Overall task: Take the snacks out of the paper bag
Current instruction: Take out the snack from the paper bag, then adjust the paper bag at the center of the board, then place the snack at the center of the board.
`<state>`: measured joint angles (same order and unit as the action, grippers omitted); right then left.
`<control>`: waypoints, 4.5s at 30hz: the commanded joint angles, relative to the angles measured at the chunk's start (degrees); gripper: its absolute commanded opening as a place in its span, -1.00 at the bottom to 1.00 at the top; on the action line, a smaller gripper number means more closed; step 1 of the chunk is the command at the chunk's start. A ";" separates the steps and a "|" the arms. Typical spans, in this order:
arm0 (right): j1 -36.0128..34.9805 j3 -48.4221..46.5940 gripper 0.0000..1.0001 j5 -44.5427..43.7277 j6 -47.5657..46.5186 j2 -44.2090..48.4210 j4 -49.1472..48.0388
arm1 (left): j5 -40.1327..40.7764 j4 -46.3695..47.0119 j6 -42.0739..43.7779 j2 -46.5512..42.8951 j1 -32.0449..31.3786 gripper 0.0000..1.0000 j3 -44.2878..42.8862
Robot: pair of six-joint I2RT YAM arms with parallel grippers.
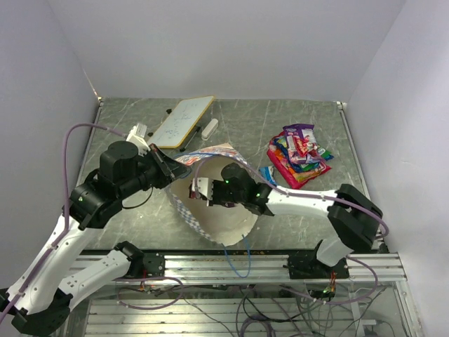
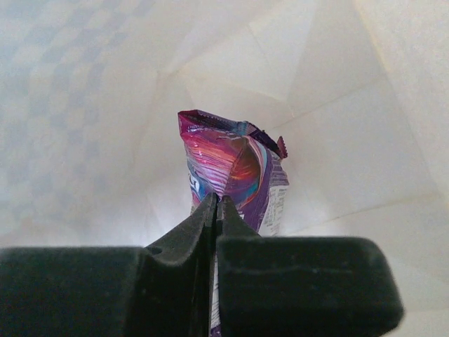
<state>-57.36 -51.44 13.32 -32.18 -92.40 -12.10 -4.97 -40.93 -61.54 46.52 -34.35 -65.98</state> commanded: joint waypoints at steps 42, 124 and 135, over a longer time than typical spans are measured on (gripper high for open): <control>-2.23 -25.07 -1.00 -10.02 16.63 31.28 20.83 | 10.05 -13.35 -7.43 -0.05 0.12 -0.86 -5.80; 19.85 -19.71 -1.00 -50.29 37.11 20.96 46.87 | 16.02 -25.34 17.89 11.34 14.75 -0.86 -15.05; 20.02 -11.28 -1.00 -43.26 43.84 15.25 46.21 | 20.78 -23.90 22.83 18.34 16.29 -0.86 -22.87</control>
<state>-37.56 -64.14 -33.91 7.66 -77.03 36.05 12.10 -65.30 -42.13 63.20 -19.18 -84.05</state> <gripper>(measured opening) 0.005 0.073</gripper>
